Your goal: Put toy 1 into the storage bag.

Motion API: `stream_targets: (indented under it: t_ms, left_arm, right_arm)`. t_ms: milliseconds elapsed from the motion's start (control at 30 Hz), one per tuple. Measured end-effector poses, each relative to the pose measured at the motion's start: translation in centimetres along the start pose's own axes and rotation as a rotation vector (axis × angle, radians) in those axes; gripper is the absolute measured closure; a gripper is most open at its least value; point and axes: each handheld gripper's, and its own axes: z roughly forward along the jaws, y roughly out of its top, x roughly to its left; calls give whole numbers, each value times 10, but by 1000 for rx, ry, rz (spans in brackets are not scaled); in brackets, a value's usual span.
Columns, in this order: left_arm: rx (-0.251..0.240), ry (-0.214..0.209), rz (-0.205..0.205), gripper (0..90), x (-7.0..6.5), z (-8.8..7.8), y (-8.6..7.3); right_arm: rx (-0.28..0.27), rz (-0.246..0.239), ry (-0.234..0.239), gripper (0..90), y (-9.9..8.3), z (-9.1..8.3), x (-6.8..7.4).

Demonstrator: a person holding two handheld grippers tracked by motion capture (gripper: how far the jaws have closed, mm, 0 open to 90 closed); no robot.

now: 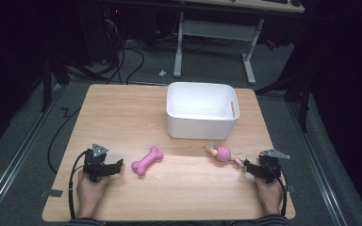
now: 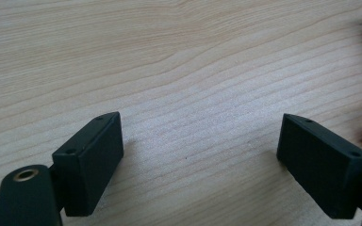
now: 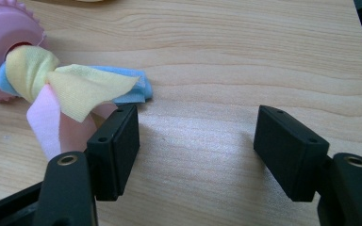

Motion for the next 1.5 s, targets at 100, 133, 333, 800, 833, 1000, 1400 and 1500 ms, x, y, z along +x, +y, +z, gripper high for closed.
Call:
stream_targets:
  t_ms: [100, 133, 333, 800, 833, 1000, 1400, 1500]
  left_arm:
    - [0, -2, 2, 154, 0, 0, 0]
    - [0, -3, 3, 153, 0, 0, 0]
    - [1, -1, 1, 151, 0, 1, 1]
    - [12, -19, 18, 157, 0, 1, 2]
    - [12, -19, 18, 157, 0, 1, 2]
    - [29, -24, 23, 156, 1, 1, 5]
    - [37, -34, 15, 196, 3, -7, 5]
    - [27, -42, 7, 206, 3, -12, 6]
  right_arm:
    - [0, 0, 0, 316, 0, 0, 0]
    - [2, -3, 0, 312, 0, 0, 0]
    - [2, -5, 1, 307, 0, 0, 0]
    - [4, -5, 3, 297, 0, 0, 0]
    - [4, -5, 3, 297, 0, 0, 0]
    - [3, -5, 4, 296, 0, 0, 0]
    - [4, -6, 4, 295, 0, 0, 0]
    - [4, -6, 4, 295, 0, 0, 0]
